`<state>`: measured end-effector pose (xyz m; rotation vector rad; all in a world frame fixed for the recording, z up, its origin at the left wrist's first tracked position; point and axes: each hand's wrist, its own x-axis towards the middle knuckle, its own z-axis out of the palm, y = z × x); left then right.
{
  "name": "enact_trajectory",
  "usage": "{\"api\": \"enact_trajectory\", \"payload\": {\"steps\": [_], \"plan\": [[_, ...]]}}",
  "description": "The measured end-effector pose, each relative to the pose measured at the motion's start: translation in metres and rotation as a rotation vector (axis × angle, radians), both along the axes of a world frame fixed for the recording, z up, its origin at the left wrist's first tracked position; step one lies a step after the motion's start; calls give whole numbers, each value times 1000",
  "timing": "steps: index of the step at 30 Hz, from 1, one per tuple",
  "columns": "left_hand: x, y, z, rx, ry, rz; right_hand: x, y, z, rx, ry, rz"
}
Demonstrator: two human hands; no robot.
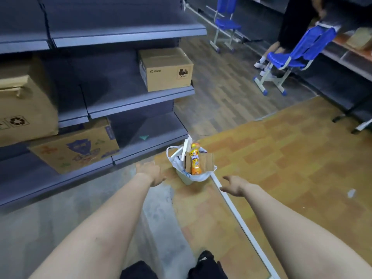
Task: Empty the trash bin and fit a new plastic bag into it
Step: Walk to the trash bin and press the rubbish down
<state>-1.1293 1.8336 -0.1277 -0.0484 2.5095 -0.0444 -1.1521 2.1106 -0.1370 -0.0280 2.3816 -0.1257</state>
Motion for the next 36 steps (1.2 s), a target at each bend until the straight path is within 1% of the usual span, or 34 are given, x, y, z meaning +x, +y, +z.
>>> {"api": "enact_trajectory", "payload": {"steps": [4, 8, 14, 18, 22, 27, 30, 33, 36], "plan": [[-21, 43, -9, 15, -12, 92, -49, 46, -8, 20, -30, 87], [-42, 67, -11, 15, 2, 158, -93, 75, -16, 26, -57, 159], [-86, 66, -21, -25, -19, 225, -158, 84, -33, -16, -46, 207], [-139, 53, -47, -64, -35, 226, -216, 78, -58, -64, -10, 187], [-194, 51, -88, -98, 0, 196, -266, 75, -104, -83, 44, 218], [-236, 73, -149, -79, 26, 140, -298, 82, -174, -95, 9, 227], [-253, 92, -197, -43, 43, 165, -315, 87, -221, -114, 15, 203], [-267, 114, -250, 61, 83, 233, -328, 93, -268, -138, 23, 211], [-276, 132, -303, 77, 138, 205, -339, 98, -314, -141, 37, 229]]}}
